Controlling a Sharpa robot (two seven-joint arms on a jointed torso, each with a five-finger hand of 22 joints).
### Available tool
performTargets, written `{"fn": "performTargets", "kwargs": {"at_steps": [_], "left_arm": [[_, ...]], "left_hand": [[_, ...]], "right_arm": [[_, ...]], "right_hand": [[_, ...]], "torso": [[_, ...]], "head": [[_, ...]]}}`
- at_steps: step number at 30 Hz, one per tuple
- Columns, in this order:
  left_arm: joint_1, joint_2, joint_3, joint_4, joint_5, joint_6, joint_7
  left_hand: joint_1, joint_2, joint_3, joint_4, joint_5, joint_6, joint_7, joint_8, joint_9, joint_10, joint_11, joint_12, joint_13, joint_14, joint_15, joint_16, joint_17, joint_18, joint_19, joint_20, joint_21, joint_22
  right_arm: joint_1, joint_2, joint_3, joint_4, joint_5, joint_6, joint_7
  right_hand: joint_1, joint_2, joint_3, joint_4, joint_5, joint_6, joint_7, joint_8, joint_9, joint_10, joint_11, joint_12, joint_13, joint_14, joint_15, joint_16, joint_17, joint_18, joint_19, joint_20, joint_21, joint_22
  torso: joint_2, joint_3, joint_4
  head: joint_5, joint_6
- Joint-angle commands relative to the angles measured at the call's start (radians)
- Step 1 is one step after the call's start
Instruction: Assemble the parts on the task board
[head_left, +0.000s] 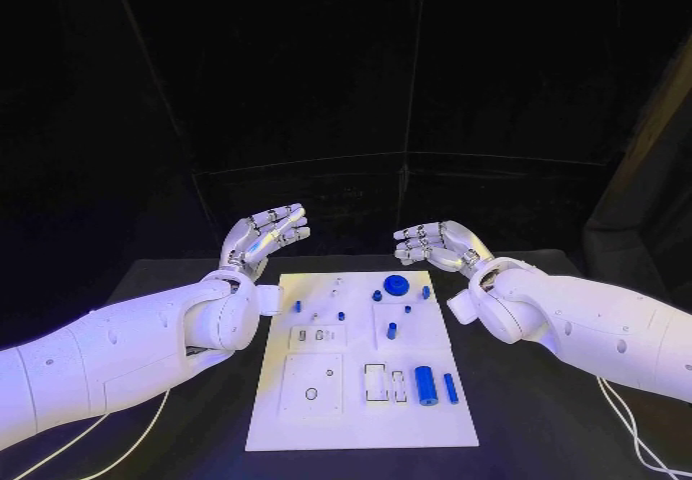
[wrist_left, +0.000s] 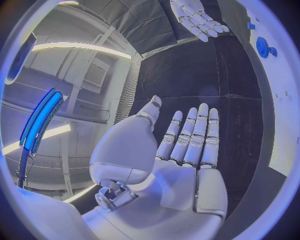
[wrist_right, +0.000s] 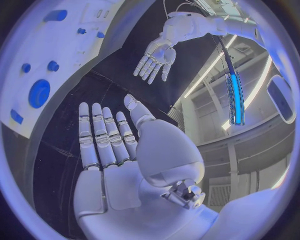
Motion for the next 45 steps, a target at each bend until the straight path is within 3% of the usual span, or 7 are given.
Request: {"fn": "performTargets", "kwargs": {"at_steps": [1, 6, 16, 23, 30, 38, 45], "left_arm": [[0.002, -0.014, 0.001, 0.013, -0.032, 0.051, 0.046], [0.002, -0.042, 0.001, 0.050, -0.067, 0.064, 0.030], [0.003, -0.104, 0.001, 0.163, -0.097, 0.081, 0.009], [0.003, -0.134, 0.001, 0.238, -0.101, 0.092, 0.002], [0.004, -0.138, 0.001, 0.260, -0.102, 0.103, -0.002], [0.004, -0.136, 0.001, 0.263, -0.102, 0.109, -0.007], [0.004, -0.135, 0.001, 0.260, -0.102, 0.110, -0.011]], "left_hand": [[0.019, 0.009, 0.004, -0.023, 0.002, 0.093, 0.075, 0.015, 0.001, 0.075, -0.020, 0.015, 0.000, 0.075, -0.022, 0.004, -0.001, 0.027, 0.073, -0.004, 0.029, 0.009], [0.034, 0.019, 0.024, -0.061, 0.002, 0.156, 0.045, 0.014, -0.005, 0.168, -0.051, 0.017, 0.000, 0.173, -0.050, -0.003, -0.003, 0.030, 0.149, -0.027, 0.047, 0.008], [0.028, 0.018, 0.048, -0.095, -0.001, 0.184, 0.035, -0.007, -0.007, 0.207, -0.064, -0.014, -0.002, 0.257, -0.071, -0.011, 0.008, 0.031, 0.211, -0.047, 0.053, 0.002], [0.025, 0.017, 0.053, -0.101, -0.001, 0.188, 0.034, -0.012, -0.007, 0.212, -0.065, -0.021, -0.002, 0.264, -0.073, -0.017, 0.010, 0.031, 0.226, -0.050, 0.057, 0.002], [0.022, 0.016, 0.054, -0.103, -0.001, 0.189, 0.034, -0.014, -0.007, 0.213, -0.065, -0.025, -0.002, 0.264, -0.073, -0.020, 0.011, 0.030, 0.233, -0.051, 0.059, 0.002], [0.019, 0.015, 0.054, -0.103, -0.001, 0.189, 0.034, -0.016, -0.007, 0.213, -0.065, -0.027, -0.002, 0.264, -0.073, -0.023, 0.011, 0.030, 0.237, -0.051, 0.060, 0.002], [0.016, 0.015, 0.054, -0.103, -0.001, 0.189, 0.035, -0.017, -0.007, 0.213, -0.065, -0.028, -0.002, 0.265, -0.073, -0.024, 0.011, 0.030, 0.239, -0.052, 0.060, 0.002]], "right_arm": [[0.018, -0.002, 0.002, -0.011, -0.225, -0.010, -0.037], [0.051, -0.003, 0.002, -0.021, -0.421, 0.028, -0.105], [0.087, 0.015, 0.003, -0.006, -0.805, 0.113, -0.250], [0.098, 0.038, 0.004, -0.008, -1.003, 0.179, -0.332], [0.101, 0.056, 0.004, -0.013, -1.086, 0.198, -0.358], [0.101, 0.065, 0.004, -0.009, -1.111, 0.192, -0.364], [0.101, 0.075, 0.004, -0.016, -1.116, 0.218, -0.366]], "right_hand": [[0.046, -0.023, 0.055, -0.008, -0.006, 0.164, 0.018, 0.001, -0.006, 0.182, -0.037, -0.023, 0.000, 0.224, -0.057, 0.024, 0.011, 0.025, 0.124, -0.054, 0.130, 0.059], [0.040, -0.056, 0.091, -0.009, 0.000, 0.213, 0.002, -0.021, -0.006, 0.252, -0.060, -0.057, 0.001, 0.337, -0.090, 0.034, 0.033, 0.025, 0.150, -0.088, 0.253, 0.131], [0.015, -0.095, 0.124, -0.004, -0.004, 0.269, -0.024, -0.042, -0.005, 0.322, -0.096, -0.081, 0.004, 0.563, -0.146, 0.153, 0.136, 0.028, 0.234, -0.143, 0.463, 0.252], [-0.018, -0.116, 0.139, -0.003, -0.021, 0.268, -0.032, -0.067, -0.006, 0.287, -0.098, -0.085, 0.003, 0.574, -0.150, 0.251, 0.214, 0.027, 0.245, -0.148, 0.526, 0.289], [-0.033, -0.124, 0.166, -0.001, -0.026, 0.261, -0.035, -0.080, -0.005, 0.265, -0.098, -0.083, 0.005, 0.568, -0.151, 0.370, 0.302, 0.027, 0.251, -0.148, 0.591, 0.330], [-0.045, -0.132, 0.202, 0.002, -0.026, 0.251, -0.034, -0.080, -0.005, 0.254, -0.097, -0.082, 0.006, 0.558, -0.148, 0.554, 0.440, -0.012, 0.374, -0.145, 0.792, 0.597], [-0.049, -0.133, 0.222, 0.004, -0.029, 0.251, -0.035, -0.080, -0.005, 0.255, -0.096, -0.082, 0.006, 0.555, -0.148, 0.695, 0.575, -0.029, 0.424, -0.143, 0.869, 0.706]], "torso": [[0.020, 0.0003, 0.0060], [0.037, -0.0011, 0.0119], [0.090, -0.0042, 0.0226], [0.121, -0.0067, 0.0355], [0.140, -0.0086, 0.0387], [0.153, -0.0084, 0.0412], [0.156, -0.0095, 0.0419]], "head": [[-0.004, 0.004], [-0.008, 0.007], [-0.020, 0.027], [-0.034, 0.038], [-0.038, 0.042], [-0.037, 0.045], [-0.040, 0.042]]}}
